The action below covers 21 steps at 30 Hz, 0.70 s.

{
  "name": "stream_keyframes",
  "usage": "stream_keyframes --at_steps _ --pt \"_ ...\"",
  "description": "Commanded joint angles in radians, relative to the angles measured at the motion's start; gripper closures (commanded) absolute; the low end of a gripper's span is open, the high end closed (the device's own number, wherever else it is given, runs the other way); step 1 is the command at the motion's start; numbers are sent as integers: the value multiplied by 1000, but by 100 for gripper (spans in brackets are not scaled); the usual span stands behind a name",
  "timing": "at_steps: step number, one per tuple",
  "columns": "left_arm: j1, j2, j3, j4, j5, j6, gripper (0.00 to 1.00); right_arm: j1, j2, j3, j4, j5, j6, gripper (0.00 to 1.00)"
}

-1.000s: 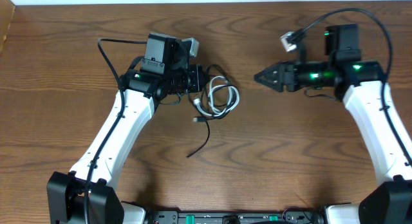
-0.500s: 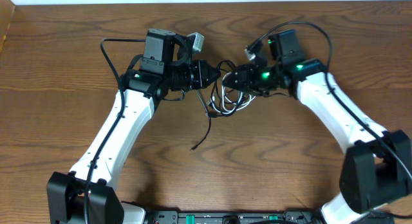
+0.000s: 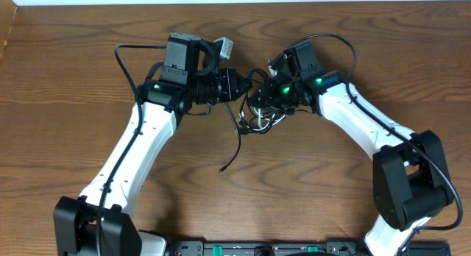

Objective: Untangle cables

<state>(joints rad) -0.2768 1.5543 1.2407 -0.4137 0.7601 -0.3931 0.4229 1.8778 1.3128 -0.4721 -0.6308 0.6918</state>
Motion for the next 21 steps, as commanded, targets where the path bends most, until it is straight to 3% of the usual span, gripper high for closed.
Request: stream_keyframes --at_steps 1,8,11,12,15,21 --pt "3 2 7 4 -52 -5 93 -2 9 7 -20 42 -41 99" --pt "3 2 7 -21 -318 -5 92 -62 -115 7 -55 -38 -185 99" --pt "3 2 7 -55 -417 -5 93 -106 -185 7 -60 -211 -244 99" --pt "3 2 7 -72 -455 -5 93 -143 -222 7 -56 -364 -288 99" --pt "3 2 7 -85 -476 0 93 -205 -264 7 -60 -506 -324 99" --pt "3 2 7 -109 -485 41 93 -375 -315 7 -147 -384 -322 99"
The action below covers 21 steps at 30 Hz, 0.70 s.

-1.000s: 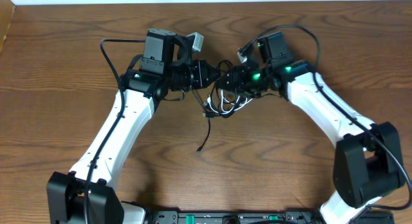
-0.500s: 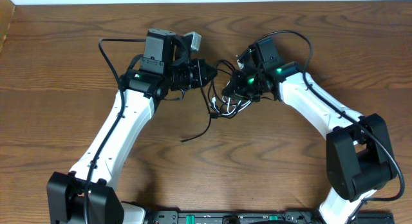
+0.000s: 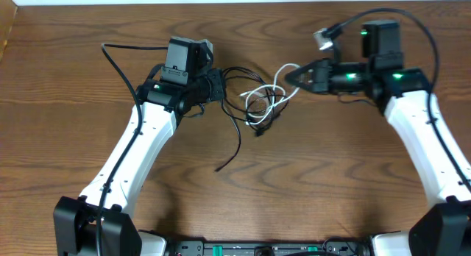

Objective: Untangle cables

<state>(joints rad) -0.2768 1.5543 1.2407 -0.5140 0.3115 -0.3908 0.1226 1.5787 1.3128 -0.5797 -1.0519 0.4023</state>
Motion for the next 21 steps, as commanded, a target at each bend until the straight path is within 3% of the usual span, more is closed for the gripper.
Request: stream_keyframes --at_steps 1,7,12,21 --pt "3 2 7 -10 -36 43 93 -100 -16 7 -73 111 -27 99" --pt "27 2 7 -9 -52 65 93 -226 -15 7 -294 664 -21 99" --pt "92 2 7 -10 -78 84 93 -320 -15 7 -387 932 -14 99" --pt "245 2 7 -83 -96 155 92 -451 -15 7 -405 1001 -33 99"
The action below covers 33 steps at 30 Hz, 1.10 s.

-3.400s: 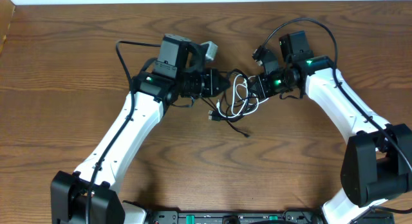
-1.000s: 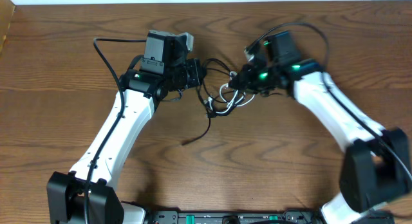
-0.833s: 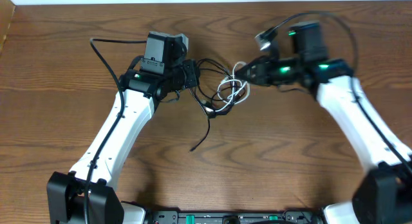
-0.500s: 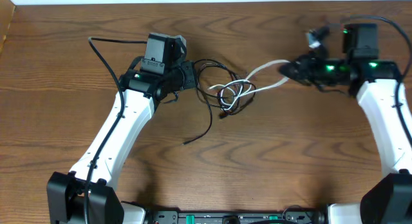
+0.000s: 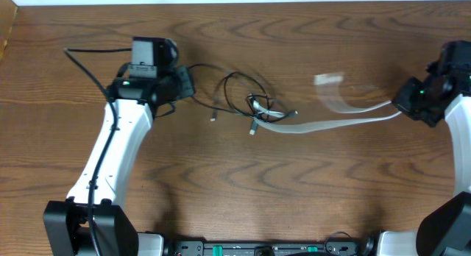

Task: Untangle cables
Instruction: 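Pull the white cable out to the right with the right gripper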

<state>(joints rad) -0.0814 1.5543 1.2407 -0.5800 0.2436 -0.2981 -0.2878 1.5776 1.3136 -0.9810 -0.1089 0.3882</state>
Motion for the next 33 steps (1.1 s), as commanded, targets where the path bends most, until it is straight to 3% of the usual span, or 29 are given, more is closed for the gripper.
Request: stream_keyframes --at_steps 1,12,18,20,27,33 --pt "61 2 7 -23 -28 63 93 -48 -14 6 -3 58 -19 99" --pt "98 2 7 -84 9 123 93 -95 -14 30 54 -103 -101 99" --pt "98 2 7 -89 -10 122 92 -124 -14 290 14 -267 -98 99" --pt "98 2 7 -94 -10 122 93 -152 -14 486 -19 -335 -98 99" --pt "98 4 7 -97 -10 122 93 -237 -14 926 -61 -430 -46 99" --pt "98 21 7 -97 -10 123 93 -257 -14 1091 -57 -436 -13 99"
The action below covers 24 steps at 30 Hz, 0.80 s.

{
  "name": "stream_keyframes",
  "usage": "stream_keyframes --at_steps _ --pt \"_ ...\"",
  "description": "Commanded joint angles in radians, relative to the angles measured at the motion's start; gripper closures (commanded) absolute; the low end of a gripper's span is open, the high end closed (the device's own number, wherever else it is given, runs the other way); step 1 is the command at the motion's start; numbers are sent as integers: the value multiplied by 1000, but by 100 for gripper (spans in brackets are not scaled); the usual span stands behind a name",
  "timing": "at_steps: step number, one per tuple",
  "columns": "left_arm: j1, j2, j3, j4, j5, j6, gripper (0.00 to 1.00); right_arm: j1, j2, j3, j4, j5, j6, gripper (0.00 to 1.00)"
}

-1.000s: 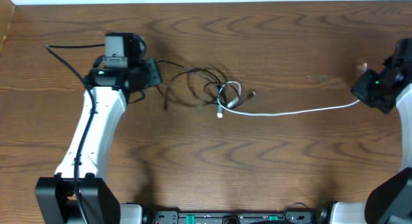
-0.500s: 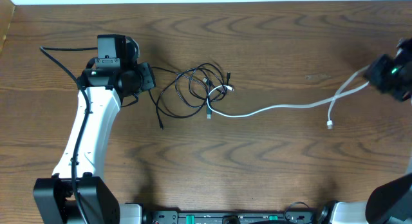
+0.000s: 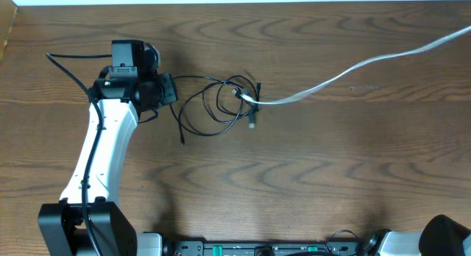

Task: Untangle cables
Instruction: 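Pull the white cable out to the right with the right gripper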

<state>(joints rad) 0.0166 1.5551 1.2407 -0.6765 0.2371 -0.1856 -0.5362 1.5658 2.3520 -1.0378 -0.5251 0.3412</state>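
Note:
A thin black cable (image 3: 221,80) and a white cable (image 3: 353,65) are still caught together in a small knot (image 3: 249,100) at mid-table. The black cable lies in loose loops between the knot and my left gripper (image 3: 171,89), which is shut on its end at the left. Its free tail (image 3: 182,140) points toward the front. From the knot the white cable rises taut to the upper right and leaves the overhead view. A short plug end (image 3: 252,123) hangs just below the knot. My right gripper is out of view.
The wooden table (image 3: 309,175) fills the view, with a white strip along its far edge. The left arm's white link (image 3: 96,160) runs down the left side. Part of the right arm's base (image 3: 445,234) shows at the bottom right corner.
The right arm has gone out of view to the upper right, and the white cable now runs taut and higher. My left gripper moved slightly further left with the black cable. The tangle shifted a little.
Both grippers were close together at the tangle in the middle. Then they stood apart, each holding a cable. Later the right gripper was at the right edge with the white cable stretched out. Now it is out of view and the black loops lie spread out.

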Motion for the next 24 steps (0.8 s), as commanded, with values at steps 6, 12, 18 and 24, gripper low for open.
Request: stream_keyframes --at_steps 6,12,18,24 --pt "0 35 7 0 -22 14 93 -24 -10 69 42 -72 74 99" --pt "-11 41 7 0 64 65 93 -23 45 68 -35 3 -38 99" --pt "-96 40 7 0 95 87 92 -23 188 68 41 65 -47 99" --pt "-230 40 7 13 95 84 93 -23 352 68 312 137 -51 99"
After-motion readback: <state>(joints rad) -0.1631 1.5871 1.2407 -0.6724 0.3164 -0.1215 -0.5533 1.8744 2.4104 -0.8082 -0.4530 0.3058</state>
